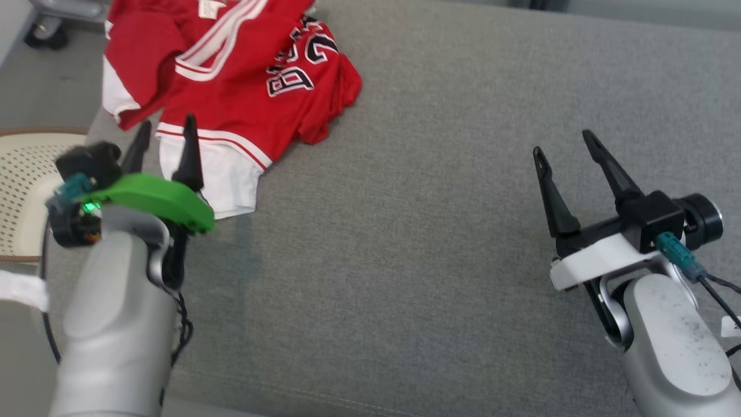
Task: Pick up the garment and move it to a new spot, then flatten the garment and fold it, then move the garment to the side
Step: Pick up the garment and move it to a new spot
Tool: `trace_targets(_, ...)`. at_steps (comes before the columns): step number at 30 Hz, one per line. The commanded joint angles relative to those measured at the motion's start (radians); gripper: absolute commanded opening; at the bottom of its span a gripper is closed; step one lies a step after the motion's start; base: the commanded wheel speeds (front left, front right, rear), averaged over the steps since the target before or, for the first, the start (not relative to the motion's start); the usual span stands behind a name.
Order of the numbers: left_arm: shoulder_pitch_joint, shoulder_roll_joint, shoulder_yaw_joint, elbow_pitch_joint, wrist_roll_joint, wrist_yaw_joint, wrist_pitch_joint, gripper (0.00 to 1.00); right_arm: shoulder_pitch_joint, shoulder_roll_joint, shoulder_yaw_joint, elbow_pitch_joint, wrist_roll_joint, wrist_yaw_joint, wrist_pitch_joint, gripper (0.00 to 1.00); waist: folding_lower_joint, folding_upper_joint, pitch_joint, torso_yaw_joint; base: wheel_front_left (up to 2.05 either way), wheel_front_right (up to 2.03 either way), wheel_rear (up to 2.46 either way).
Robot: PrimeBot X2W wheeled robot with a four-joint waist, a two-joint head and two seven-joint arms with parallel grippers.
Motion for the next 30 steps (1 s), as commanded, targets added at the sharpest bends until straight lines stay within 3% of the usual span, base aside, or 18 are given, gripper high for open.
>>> trace_targets(1, -0.074, 0.024, 0.001, 0.028, -0.025, -0.004, 0.011, 1.00, -0.037, -0.013, 0.004, -0.012, -0.007, 0.000, -0.003, 1.00, 0.0000, 0.0000, 0.304, -0.147, 0.00, 0.00, 0.00)
trace_targets(6, -0.235, 0.103, 0.021, 0.174, -0.066, -0.002, 0.046, 1.00, -0.074, -0.027, 0.009, -0.041, -0.004, 0.000, -0.003, 1.00, 0.0000, 0.0000, 0.384, -0.182, 0.00, 0.00, 0.00)
trace_targets(14, -0.329, 0.171, 0.035, 0.391, -0.061, 0.068, 0.109, 1.00, -0.056, -0.025, 0.013, -0.039, 0.003, -0.001, 0.000, 1.00, 0.0000, 0.0000, 0.373, -0.209, 0.00, 0.00, 0.00)
trace_targets(15, -0.329, 0.170, 0.032, 0.417, -0.063, 0.067, 0.119, 0.38, -0.051, -0.024, 0.011, -0.036, 0.004, -0.001, 0.000, 1.00, 0.0000, 0.0000, 0.363, -0.210, 0.00, 0.00, 0.00)
trace_targets(16, -0.324, 0.166, 0.032, 0.430, -0.068, 0.065, 0.123, 0.00, -0.047, -0.023, 0.007, -0.034, 0.005, -0.001, 0.000, 1.00, 0.0000, 0.0000, 0.355, -0.209, 0.00, 0.00, 0.00)
trace_targets(22, -0.295, 0.158, 0.009, 0.439, -0.062, 0.026, 0.056, 0.00, 0.005, -0.003, -0.013, -0.016, 0.018, -0.001, 0.000, 1.00, 0.0000, 0.0000, 0.261, -0.190, 0.00, 0.00, 0.00)
trace_targets(30, -0.235, 0.158, -0.063, 0.294, -0.033, 0.003, -0.024, 0.00, 0.088, 0.041, -0.030, 0.004, 0.040, -0.001, -0.001, 1.00, 0.0000, 0.0000, 0.083, -0.160, 0.00, 0.00, 0.00)
